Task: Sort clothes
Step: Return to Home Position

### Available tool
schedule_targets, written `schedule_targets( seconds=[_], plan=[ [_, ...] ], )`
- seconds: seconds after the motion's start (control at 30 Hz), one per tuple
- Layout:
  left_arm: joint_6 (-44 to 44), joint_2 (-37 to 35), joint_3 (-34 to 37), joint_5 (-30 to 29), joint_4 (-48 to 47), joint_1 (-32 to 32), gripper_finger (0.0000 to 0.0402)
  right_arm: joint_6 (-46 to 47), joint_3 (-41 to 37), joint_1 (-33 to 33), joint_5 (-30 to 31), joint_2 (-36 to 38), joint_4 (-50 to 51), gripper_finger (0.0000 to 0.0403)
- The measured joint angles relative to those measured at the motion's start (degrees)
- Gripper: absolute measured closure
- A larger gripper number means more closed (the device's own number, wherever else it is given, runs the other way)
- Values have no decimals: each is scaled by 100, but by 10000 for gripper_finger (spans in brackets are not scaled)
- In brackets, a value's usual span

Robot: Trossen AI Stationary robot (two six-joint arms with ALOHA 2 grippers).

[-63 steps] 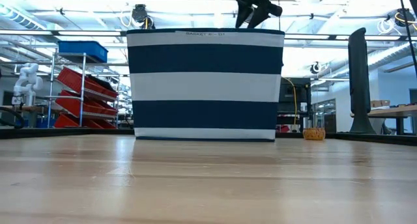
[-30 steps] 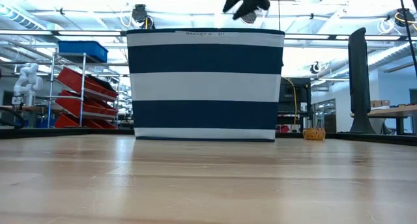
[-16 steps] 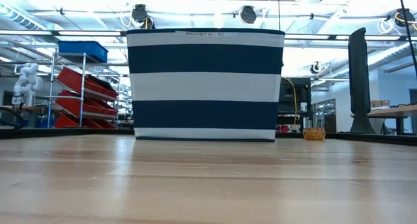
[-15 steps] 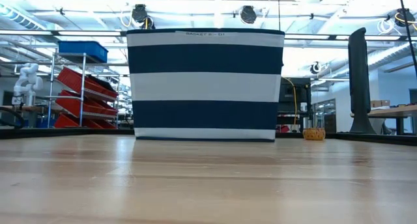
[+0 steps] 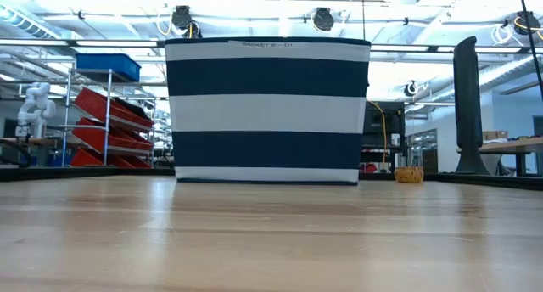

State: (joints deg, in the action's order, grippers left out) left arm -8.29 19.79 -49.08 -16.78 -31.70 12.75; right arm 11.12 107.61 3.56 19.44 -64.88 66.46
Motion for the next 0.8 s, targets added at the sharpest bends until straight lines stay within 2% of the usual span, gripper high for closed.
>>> schedule_targets(
  seconds=[0.1, 0.27, 0.43, 0.57, 0.73, 0.8],
  plan=[
    [-20, 4, 2, -11, -165, 0, 246, 102, -1163, -256, 289, 689, -456, 156],
    [-64, -119, 59, -69, -247, 0, 246, 174, -3238, -448, 315, 1969, -1609, 156],
    [-234, -484, 558, -245, 109, 0, 246, 191, -5044, -541, 304, 3310, -2886, 156],
    [-382, -783, 958, -585, 605, 2, 246, 233, -6168, -559, 298, 4265, -3543, 156],
    [-457, -1020, 1478, -612, 1249, 0, 246, 636, -7233, -556, 253, 5154, -3897, 156],
    [-540, -1054, 1685, -610, 1421, 1, 246, 731, -7607, -556, 36, 5398, -3995, 156]
  ],
)
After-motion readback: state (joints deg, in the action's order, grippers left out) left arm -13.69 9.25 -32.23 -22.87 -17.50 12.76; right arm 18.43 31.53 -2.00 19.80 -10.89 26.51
